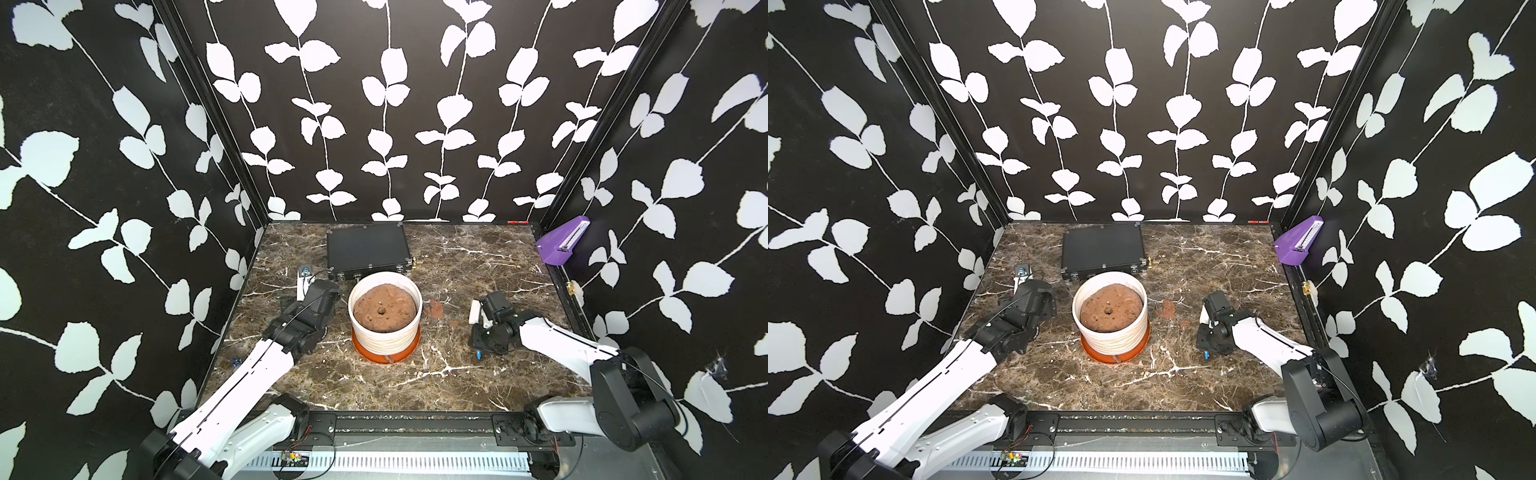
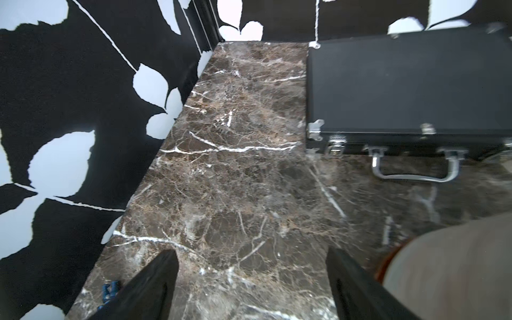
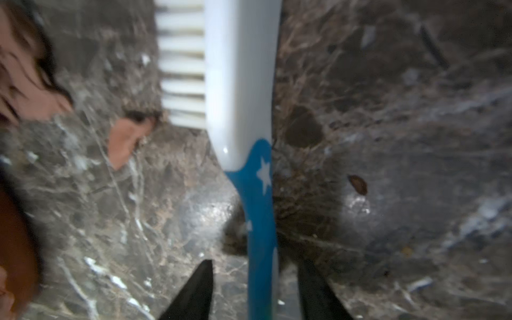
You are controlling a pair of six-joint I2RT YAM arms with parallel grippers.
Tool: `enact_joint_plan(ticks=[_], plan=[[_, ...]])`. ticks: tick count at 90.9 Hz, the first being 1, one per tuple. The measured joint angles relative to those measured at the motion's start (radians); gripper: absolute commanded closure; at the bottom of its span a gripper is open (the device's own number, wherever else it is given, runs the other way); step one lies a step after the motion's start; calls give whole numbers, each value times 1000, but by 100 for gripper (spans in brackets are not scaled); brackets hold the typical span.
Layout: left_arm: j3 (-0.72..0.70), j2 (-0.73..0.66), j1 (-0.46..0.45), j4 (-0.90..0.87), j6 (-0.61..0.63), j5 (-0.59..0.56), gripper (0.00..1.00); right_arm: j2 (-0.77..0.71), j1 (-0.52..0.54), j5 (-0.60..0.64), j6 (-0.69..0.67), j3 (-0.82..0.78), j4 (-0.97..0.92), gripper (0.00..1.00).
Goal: Scrub the dried mud off the ceramic pot
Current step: Place the brush at the center of the board, then reset both arms
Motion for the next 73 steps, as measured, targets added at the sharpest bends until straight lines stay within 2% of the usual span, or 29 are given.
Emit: enact_joint_plan(ticks=[6,9,21,32,40,50,57,63,73], plan=[[-10,30,2,21,1,-20,7,-36,0,2,-4,-3,-25,14],[-11,43,2,30,5,-27,6,-65,0,2,-8,-3,-44,10],[6,86,3,69,53,-78,2,-218,0,18,-23,25,-131,5],[42,129,11,195,159,-168,1,-384,1,119,-29,119,-211,1],[43,163,51,341,267,-203,1,-491,1,285,-42,183,-230,0],[18,206,182,502,317,-163,1,-610,1,514,-101,149,-169,0],[-63,224,284,634,326,-112,1,-708,-5,699,-172,10,-18,0],[-149,263,337,747,349,-82,1,-757,-22,859,-232,-157,166,0],[-261,370,349,900,397,-27,1,-669,-102,1045,-247,-359,381,0]])
